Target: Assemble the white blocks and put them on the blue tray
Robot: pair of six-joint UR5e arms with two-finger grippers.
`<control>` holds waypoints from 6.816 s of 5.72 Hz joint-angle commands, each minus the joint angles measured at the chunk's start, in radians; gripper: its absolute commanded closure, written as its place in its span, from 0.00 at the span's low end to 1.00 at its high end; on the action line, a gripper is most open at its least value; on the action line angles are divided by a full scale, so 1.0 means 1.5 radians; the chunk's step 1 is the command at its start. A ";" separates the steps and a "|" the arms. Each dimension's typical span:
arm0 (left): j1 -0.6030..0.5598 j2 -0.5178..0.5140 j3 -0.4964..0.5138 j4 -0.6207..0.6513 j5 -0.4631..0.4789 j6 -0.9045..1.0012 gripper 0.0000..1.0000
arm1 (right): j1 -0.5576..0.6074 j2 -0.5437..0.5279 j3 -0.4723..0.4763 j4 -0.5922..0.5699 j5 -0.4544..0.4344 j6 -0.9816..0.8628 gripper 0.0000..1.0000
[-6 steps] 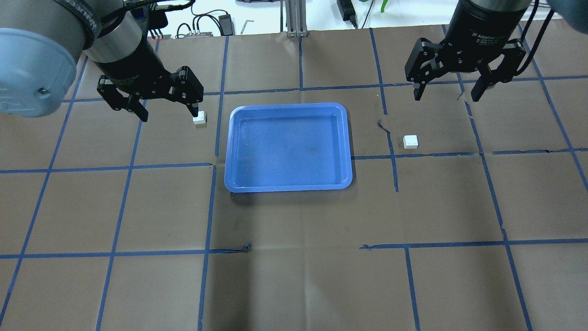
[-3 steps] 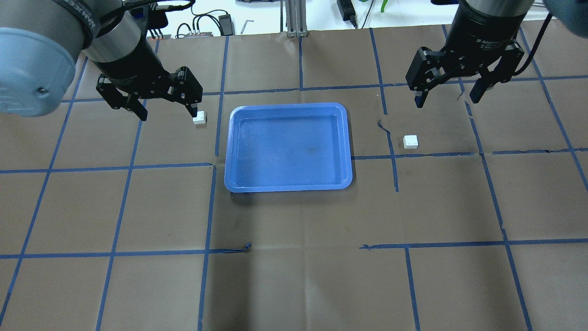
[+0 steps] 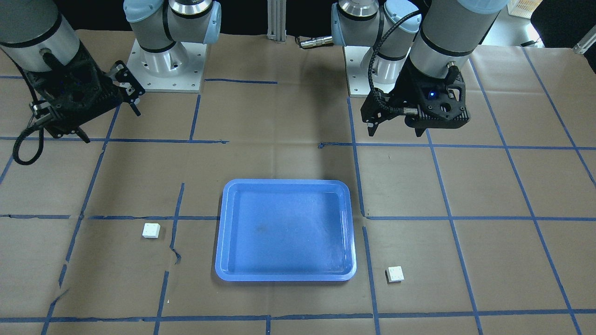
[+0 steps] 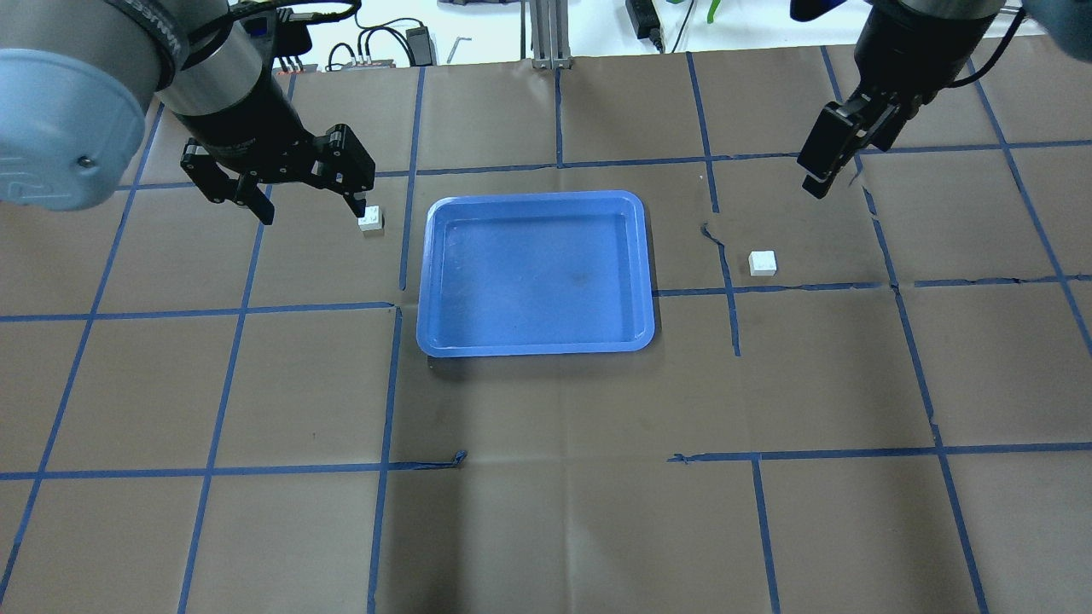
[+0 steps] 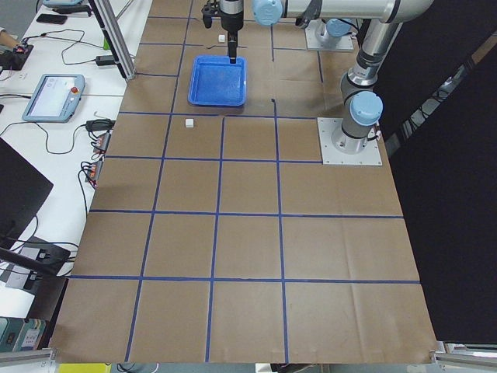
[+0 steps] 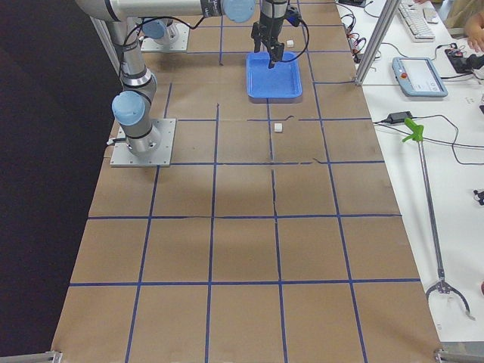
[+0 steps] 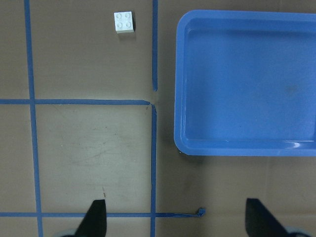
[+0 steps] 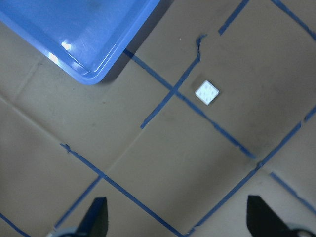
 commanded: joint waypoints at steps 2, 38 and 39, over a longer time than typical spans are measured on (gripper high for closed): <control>0.026 -0.155 0.027 0.139 0.001 0.015 0.01 | -0.079 0.054 0.008 -0.077 0.037 -0.487 0.00; -0.108 -0.001 -0.016 -0.022 0.022 0.742 0.04 | -0.015 0.121 0.252 -0.374 0.404 -0.543 0.82; -0.105 0.032 -0.014 -0.031 0.029 0.660 0.02 | 0.032 0.157 0.253 -0.469 0.411 -0.449 0.82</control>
